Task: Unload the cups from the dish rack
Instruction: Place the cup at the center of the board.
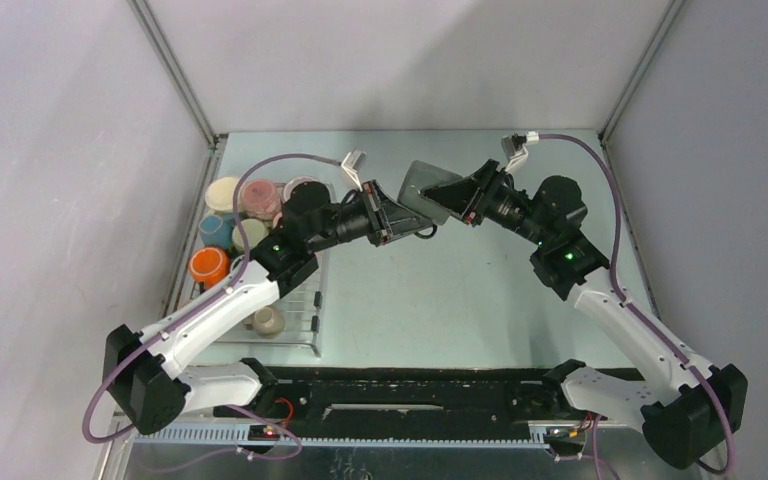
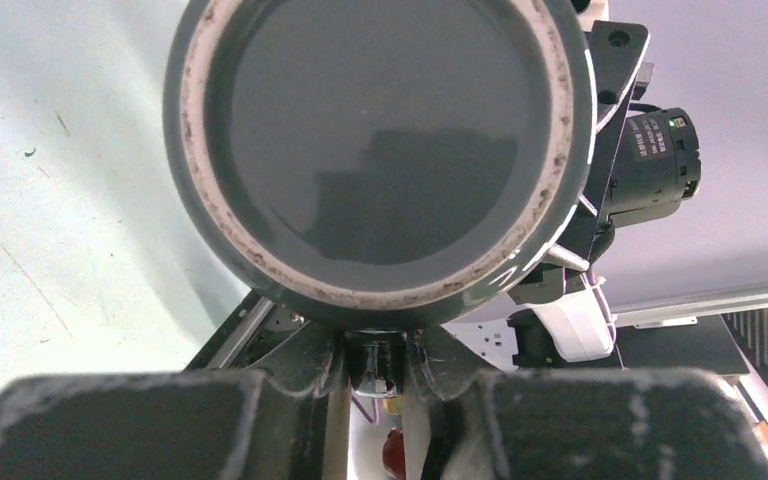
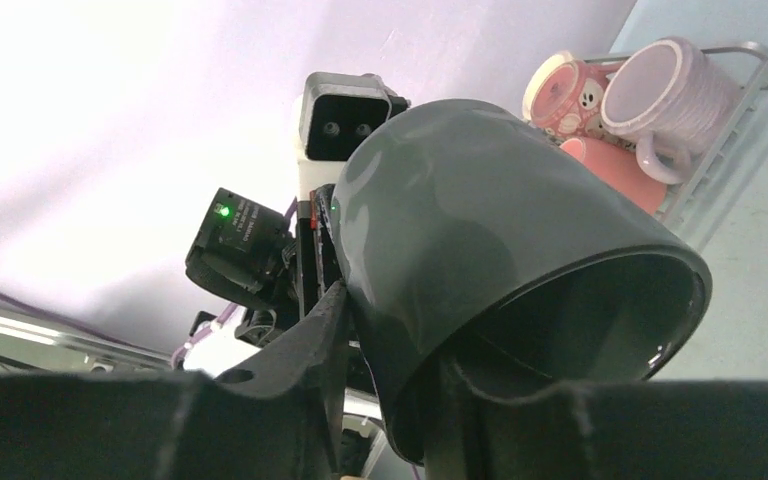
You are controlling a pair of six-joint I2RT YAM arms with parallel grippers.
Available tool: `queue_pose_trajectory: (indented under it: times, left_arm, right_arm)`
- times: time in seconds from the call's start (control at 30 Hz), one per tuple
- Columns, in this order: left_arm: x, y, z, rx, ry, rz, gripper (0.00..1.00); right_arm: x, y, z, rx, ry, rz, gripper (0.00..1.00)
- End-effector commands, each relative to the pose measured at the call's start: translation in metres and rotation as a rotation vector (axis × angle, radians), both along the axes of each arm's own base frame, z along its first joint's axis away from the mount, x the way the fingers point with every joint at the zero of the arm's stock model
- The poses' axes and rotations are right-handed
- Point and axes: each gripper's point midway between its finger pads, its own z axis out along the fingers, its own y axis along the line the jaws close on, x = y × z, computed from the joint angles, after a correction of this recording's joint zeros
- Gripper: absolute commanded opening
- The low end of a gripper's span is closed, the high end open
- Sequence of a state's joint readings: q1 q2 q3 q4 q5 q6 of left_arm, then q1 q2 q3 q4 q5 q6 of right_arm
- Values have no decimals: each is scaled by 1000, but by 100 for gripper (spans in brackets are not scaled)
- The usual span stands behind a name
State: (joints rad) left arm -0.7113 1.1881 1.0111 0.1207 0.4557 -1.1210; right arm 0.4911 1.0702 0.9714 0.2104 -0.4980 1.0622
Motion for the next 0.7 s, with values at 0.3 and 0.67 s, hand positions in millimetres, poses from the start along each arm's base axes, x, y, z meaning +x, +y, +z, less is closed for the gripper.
queue_pose_trajectory:
  times: [0.3, 0.67]
  left_arm:
    - [-13, -3, 13, -114, -38, -57, 45]
    - [-11, 9, -26, 82, -59, -14, 100]
  right_arm:
    - [6, -12, 10, -2, -39, -104, 0]
    - [13, -39, -15, -172, 1, -256, 0]
